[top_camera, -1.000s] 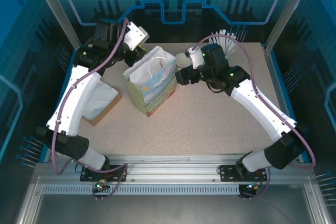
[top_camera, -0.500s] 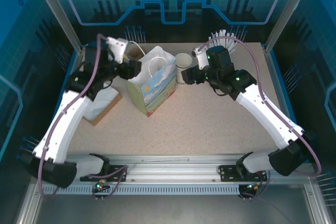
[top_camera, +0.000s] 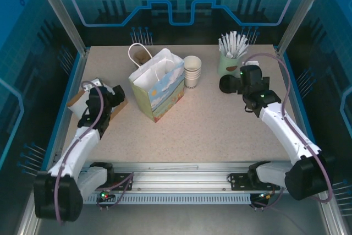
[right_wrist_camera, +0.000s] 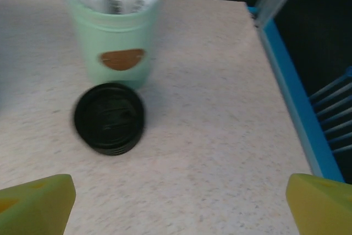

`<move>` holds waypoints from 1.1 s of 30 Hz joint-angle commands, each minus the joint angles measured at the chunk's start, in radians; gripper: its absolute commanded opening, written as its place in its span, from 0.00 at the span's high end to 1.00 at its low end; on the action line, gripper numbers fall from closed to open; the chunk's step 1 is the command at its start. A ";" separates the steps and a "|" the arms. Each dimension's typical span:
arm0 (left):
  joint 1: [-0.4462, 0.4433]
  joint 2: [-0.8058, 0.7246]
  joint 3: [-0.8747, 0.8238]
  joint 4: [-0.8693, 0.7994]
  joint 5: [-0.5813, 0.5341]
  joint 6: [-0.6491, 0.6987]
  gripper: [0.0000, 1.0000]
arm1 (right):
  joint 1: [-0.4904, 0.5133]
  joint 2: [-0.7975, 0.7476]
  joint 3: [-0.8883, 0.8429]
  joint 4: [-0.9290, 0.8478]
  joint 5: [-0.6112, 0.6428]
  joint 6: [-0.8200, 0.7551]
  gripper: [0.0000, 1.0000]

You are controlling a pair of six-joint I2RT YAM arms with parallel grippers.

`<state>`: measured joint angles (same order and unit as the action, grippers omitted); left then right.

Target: Pack the takeout coffee

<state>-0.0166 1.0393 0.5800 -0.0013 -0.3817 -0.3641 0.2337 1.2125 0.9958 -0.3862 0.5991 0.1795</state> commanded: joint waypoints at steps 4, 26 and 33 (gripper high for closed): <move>0.011 0.227 -0.050 0.364 -0.143 0.100 0.01 | -0.093 0.009 -0.233 0.396 0.027 -0.061 0.00; 0.006 0.522 -0.217 0.976 0.235 0.356 0.01 | -0.189 0.080 -0.520 1.030 -0.366 -0.195 0.00; 0.007 0.501 -0.199 0.901 0.234 0.342 0.01 | -0.224 0.163 -0.494 1.106 -0.409 -0.205 0.00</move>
<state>-0.0158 1.5375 0.3882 0.8391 -0.1818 -0.0441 0.0334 1.3384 0.4877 0.6407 0.2249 -0.0048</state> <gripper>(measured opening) 0.990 0.996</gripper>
